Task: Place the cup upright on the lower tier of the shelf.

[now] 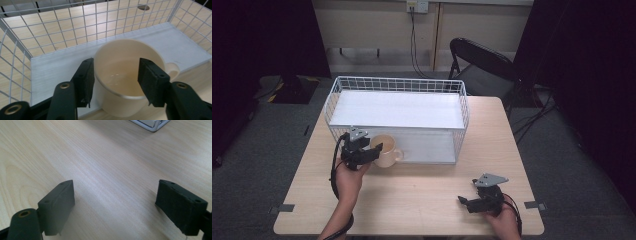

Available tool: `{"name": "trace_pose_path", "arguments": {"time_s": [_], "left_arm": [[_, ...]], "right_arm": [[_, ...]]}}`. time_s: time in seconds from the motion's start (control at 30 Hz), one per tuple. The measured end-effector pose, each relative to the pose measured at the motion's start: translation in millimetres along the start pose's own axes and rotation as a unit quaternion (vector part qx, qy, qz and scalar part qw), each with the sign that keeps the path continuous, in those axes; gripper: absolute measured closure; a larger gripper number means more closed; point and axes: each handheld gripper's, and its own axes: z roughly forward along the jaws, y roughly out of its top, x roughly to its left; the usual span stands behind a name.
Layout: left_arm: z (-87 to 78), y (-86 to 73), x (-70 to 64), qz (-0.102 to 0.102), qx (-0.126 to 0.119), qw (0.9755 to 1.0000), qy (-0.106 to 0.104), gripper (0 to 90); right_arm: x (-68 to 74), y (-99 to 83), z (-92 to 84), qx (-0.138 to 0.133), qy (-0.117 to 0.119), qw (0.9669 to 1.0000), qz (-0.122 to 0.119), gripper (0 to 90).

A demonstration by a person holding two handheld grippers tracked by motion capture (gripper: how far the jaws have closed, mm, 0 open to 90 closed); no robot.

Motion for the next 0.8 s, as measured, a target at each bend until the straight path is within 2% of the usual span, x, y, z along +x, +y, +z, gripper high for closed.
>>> {"name": "trace_pose_path", "arguments": {"time_s": [0.03, 0.07, 0.13, 0.2, 0.27, 0.37, 0.47, 0.73, 0.8], "left_arm": [[-1.7, 0.2, 0.2, 0.004, 0.000, 1.0000, -0.002, 45.3], [-2.7, 0.1, -0.9, -0.004, -0.004, 1.0000, -0.005, 44.9], [-5.9, -0.4, -0.5, 0.004, 0.000, 0.9999, -0.010, 43.0], [-7.1, -2.0, -1.9, 0.001, -0.004, 1.0000, -0.009, 41.6], [-8.5, -2.6, -1.3, 0.008, 0.000, 1.0000, -0.006, 38.7], [-11.9, -6.0, -0.8, 0.003, -0.004, 0.9999, -0.014, 36.0], [-15.5, -9.3, -1.4, 0.009, -0.003, 0.9998, -0.020, 33.8], [-12.5, -19.2, -6.2, 0.019, 0.003, 0.9995, -0.027, 29.3], [-9.5, -21.5, -7.1, 0.022, 0.005, 0.9995, -0.022, 28.8]], "right_arm": [[0.0, 0.0, 0.0, 0.000, 0.000, 1.0000, 0.000, 14.6], [0.0, 0.0, 0.0, 0.000, 0.000, 1.0000, 0.000, 14.6], [0.0, 0.0, 0.0, 0.000, 0.000, 1.0000, 0.000, 14.6], [0.0, 0.0, 0.0, 0.000, 0.000, 1.0000, 0.000, 14.6], [0.0, 0.0, 0.0, 0.000, 0.000, 1.0000, 0.000, 14.6], [0.0, 0.0, 0.0, 0.000, 0.000, 1.0000, 0.000, 14.6], [0.0, 0.0, 0.0, 0.000, 0.000, 1.0000, 0.000, 14.6], [0.0, 0.0, 0.0, 0.000, 0.000, 1.0000, 0.000, 14.6], [0.0, 0.0, 0.0, 0.000, 0.000, 1.0000, 0.000, 14.6]]}}
